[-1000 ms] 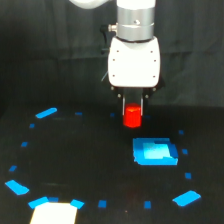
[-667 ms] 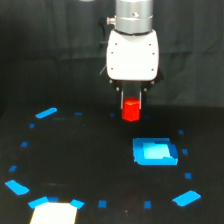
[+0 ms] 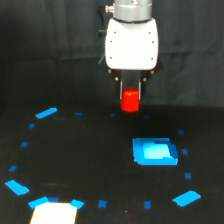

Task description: Pick up the red object from the table

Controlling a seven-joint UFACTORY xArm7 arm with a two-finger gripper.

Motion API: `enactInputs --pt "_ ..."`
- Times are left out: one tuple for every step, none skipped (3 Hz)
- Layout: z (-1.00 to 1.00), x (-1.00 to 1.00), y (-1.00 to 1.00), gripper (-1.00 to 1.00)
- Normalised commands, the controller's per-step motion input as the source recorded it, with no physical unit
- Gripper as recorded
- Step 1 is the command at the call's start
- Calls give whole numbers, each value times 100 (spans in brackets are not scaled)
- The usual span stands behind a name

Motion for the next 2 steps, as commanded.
enactInputs --pt "63 3 9 -97" --pt "70 3 19 -100"
